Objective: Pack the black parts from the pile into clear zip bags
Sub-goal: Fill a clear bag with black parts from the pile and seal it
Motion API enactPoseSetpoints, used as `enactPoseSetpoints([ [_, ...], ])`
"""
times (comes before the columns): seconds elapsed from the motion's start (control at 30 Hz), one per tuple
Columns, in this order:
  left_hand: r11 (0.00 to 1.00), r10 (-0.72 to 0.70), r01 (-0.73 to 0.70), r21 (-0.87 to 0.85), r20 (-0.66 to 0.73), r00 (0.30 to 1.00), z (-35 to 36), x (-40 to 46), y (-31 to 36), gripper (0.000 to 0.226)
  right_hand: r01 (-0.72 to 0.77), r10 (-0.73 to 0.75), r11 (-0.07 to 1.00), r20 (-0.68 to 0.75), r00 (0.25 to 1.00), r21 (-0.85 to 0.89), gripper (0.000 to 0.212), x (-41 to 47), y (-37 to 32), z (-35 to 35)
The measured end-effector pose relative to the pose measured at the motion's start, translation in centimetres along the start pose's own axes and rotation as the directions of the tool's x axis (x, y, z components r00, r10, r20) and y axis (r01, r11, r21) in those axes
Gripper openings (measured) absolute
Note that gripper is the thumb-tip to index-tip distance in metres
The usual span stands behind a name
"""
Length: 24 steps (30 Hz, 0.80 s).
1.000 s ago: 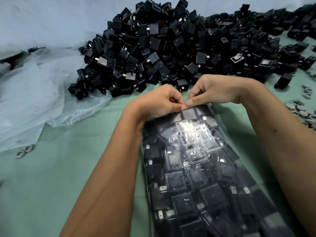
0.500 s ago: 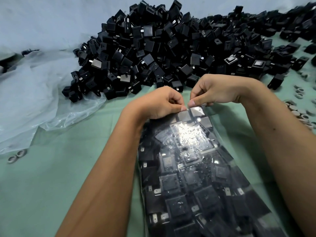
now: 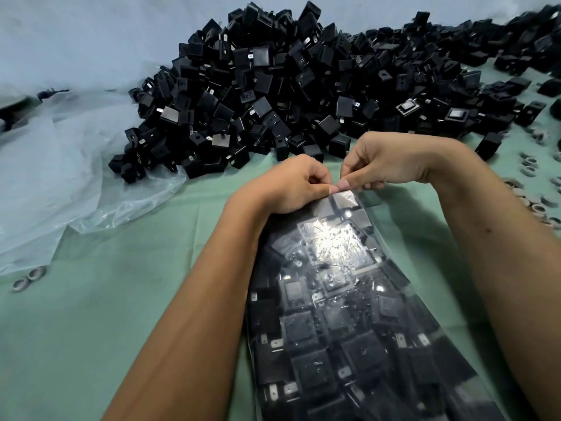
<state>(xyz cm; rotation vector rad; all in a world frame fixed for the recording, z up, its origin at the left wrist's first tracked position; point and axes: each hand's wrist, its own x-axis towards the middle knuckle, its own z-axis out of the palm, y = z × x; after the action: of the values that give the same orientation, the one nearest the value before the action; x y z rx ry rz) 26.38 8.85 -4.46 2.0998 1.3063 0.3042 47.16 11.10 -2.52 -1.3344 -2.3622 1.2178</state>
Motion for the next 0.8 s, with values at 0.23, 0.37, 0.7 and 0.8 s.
enactPoseSetpoints([
  [0.23,0.999,0.015,-0.016,0.049,0.007,1.000,-0.8,-0.7,-0.6,0.031,-0.015,0.015,0.999,0.001,1.000,0.048,0.019,0.4,0.3,0.1],
  [0.37,1.000,0.007,-0.007,-0.014,-0.022,1.000,-0.6,-0.6,-0.9,0.025,0.005,-0.005,0.999,-0.007,1.000,0.053,0.016,0.5,0.4,0.2],
  [0.7,0.998,0.058,-0.057,0.016,-0.069,0.996,0.0,-0.2,-0.6,0.024,0.037,-0.027,0.984,-0.059,0.998,0.172,0.029,0.5,0.2,0.9],
  [0.8,0.995,0.100,-0.101,0.002,-0.125,0.987,-0.1,-0.5,-0.6,0.016,-0.015,0.007,0.964,0.033,0.999,0.264,0.044,0.2,-0.6,0.9],
])
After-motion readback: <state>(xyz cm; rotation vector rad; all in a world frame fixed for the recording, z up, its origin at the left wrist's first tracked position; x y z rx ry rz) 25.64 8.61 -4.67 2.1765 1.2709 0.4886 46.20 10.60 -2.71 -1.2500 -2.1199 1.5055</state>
